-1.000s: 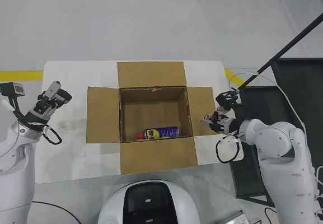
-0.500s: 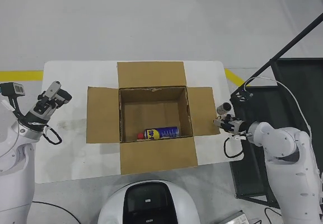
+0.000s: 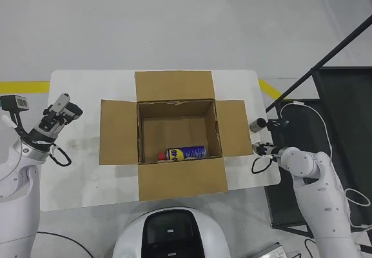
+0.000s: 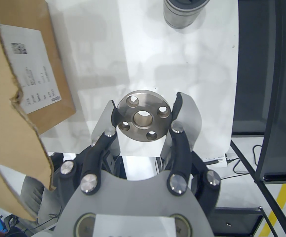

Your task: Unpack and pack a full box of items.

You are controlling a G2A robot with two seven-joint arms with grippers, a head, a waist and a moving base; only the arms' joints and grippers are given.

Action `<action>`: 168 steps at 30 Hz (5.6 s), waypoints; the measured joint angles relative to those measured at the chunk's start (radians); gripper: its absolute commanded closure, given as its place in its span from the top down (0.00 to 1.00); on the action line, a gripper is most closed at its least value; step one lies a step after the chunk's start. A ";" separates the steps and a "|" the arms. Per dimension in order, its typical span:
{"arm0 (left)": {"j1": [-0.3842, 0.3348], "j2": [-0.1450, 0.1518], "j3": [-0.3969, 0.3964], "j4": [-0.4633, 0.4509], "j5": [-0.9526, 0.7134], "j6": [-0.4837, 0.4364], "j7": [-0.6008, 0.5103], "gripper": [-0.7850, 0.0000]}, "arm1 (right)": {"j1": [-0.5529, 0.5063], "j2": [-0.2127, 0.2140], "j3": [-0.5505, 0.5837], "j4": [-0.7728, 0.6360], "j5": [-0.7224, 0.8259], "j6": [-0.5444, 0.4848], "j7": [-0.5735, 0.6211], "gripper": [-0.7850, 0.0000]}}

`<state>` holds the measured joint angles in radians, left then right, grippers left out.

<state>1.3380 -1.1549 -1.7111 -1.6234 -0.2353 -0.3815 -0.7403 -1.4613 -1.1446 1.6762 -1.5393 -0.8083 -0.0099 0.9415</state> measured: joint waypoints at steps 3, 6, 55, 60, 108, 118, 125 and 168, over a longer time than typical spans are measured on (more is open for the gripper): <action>0.000 0.000 0.000 0.000 0.000 0.000 0.000 1.00 | 0.026 0.001 -0.018 0.066 -0.011 -0.015 -0.028 0.00; 0.000 0.000 0.000 0.000 0.000 0.000 0.000 1.00 | 0.055 -0.001 -0.036 0.116 -0.021 -0.010 -0.066 0.00; 0.000 0.000 0.000 0.000 0.000 0.000 0.000 1.00 | -0.102 0.024 0.167 -0.337 0.275 -0.013 -0.119 1.00; 0.000 0.000 0.000 0.000 0.000 0.000 0.000 1.00 | -0.035 0.028 0.031 -0.462 0.203 -0.035 -0.036 1.00; 0.000 0.000 0.000 0.000 0.000 0.000 0.000 1.00 | 0.637 -0.015 -0.695 -0.023 0.066 -0.652 0.217 1.00; 0.000 0.000 0.000 0.000 0.000 0.000 0.000 1.00 | 0.638 -0.016 -0.704 -0.014 0.049 -0.643 0.205 1.00; 0.000 0.000 0.000 0.000 0.000 0.000 0.000 1.00 | 0.746 -0.054 -0.845 0.096 0.012 -0.625 0.209 1.00; 0.000 0.000 0.000 0.000 0.000 0.000 0.000 1.00 | 1.050 -0.409 -1.338 0.881 0.034 -0.628 0.050 0.00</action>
<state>1.3380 -1.1549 -1.7111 -1.6234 -0.2353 -0.3815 -0.7403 -0.4115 -1.5541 0.3384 -0.6581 -0.7739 -0.6375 0.9917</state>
